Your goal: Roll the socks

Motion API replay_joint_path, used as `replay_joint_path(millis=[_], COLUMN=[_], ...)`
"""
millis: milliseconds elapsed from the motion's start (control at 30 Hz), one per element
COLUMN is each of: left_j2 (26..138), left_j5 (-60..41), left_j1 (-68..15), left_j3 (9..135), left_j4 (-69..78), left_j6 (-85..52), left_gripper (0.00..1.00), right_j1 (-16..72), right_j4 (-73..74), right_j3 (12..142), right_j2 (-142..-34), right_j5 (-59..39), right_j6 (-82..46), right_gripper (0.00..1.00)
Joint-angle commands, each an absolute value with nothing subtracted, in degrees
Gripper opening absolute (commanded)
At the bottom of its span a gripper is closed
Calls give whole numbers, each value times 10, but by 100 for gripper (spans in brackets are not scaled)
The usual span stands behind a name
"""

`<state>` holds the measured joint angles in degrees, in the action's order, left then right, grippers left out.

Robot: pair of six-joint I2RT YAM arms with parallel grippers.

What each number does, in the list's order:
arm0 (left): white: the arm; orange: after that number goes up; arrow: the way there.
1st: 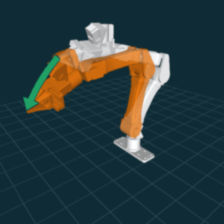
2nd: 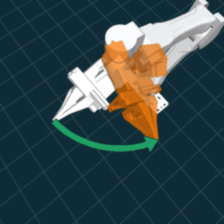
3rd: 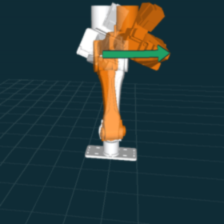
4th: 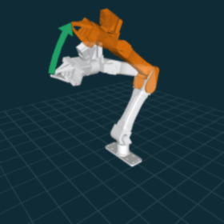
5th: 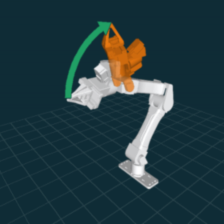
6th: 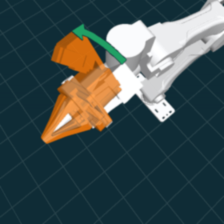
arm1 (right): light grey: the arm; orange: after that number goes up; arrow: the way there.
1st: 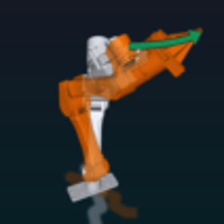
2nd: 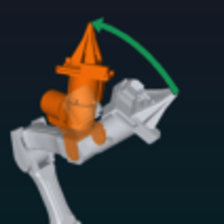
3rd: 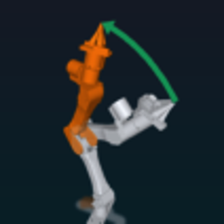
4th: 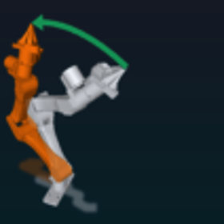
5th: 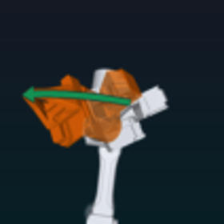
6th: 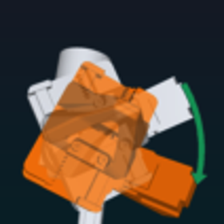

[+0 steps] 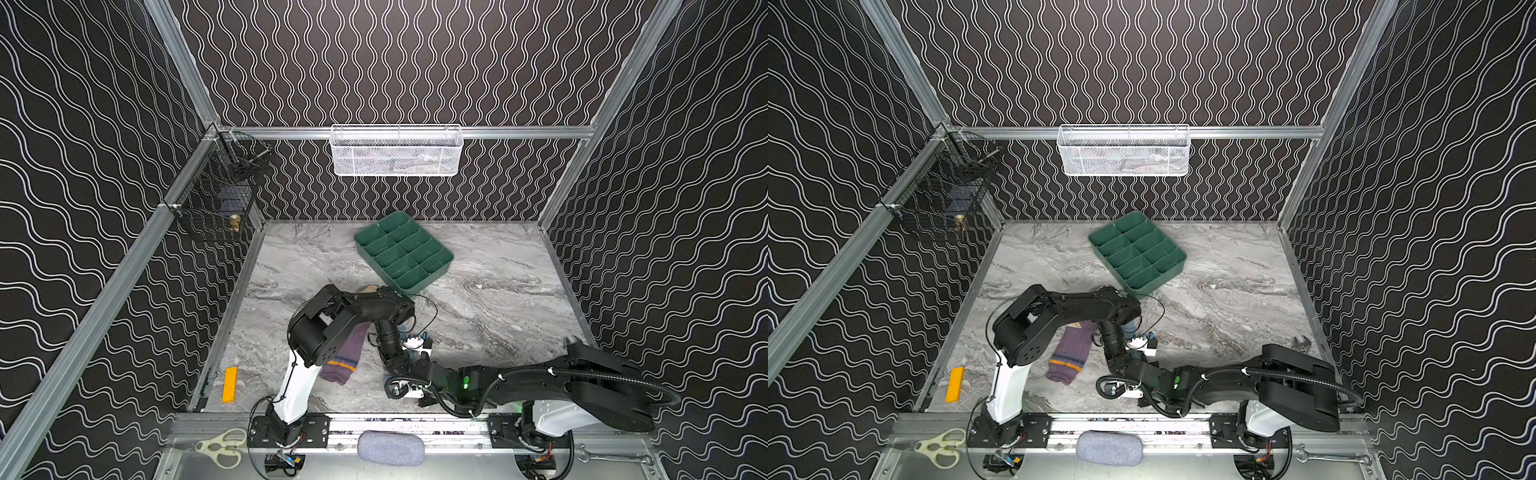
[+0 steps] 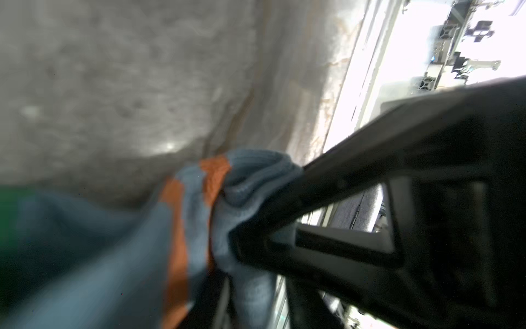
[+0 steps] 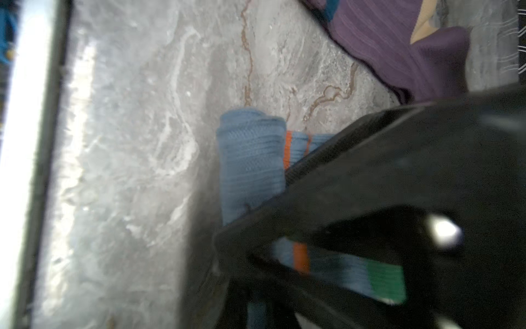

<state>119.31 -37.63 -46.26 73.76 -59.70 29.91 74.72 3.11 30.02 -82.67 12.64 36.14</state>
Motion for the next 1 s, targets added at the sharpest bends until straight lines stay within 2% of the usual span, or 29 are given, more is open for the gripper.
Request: replay_joint_path(millis=[0, 200, 433, 600, 667, 767, 867, 967], left_j2=[1168, 1053, 827, 638, 560, 469, 440, 455], left_j5=[-133, -101, 125, 210, 180, 48, -77, -105], left_j1=[-460, -461, -461, -461, -461, -460, -461, -461], left_j3=[712, 660, 582, 533, 513, 497, 510, 517], left_j4=[-384, -321, -289, -293, -291, -311, -379, -414], left_j6=[271, 228, 195, 206, 224, 278, 323, 349], left_gripper=[48, 54, 56, 58, 60, 74, 75, 77], right_j1=[747, 714, 668, 626, 609, 586, 558, 529], right_j4=[-82, -136, -182, -210, -222, -242, -260, -271], right_j3=[302, 302, 339, 375, 388, 408, 425, 439], right_j2=[-806, -770, -793, -827, -844, -870, -896, -919], right_j5=[49, -9, -59, -109, -129, -148, -167, -186], right_j6=[317, 276, 279, 289, 293, 297, 300, 306], right_gripper=[0, 0, 0, 0, 0, 0, 0, 0])
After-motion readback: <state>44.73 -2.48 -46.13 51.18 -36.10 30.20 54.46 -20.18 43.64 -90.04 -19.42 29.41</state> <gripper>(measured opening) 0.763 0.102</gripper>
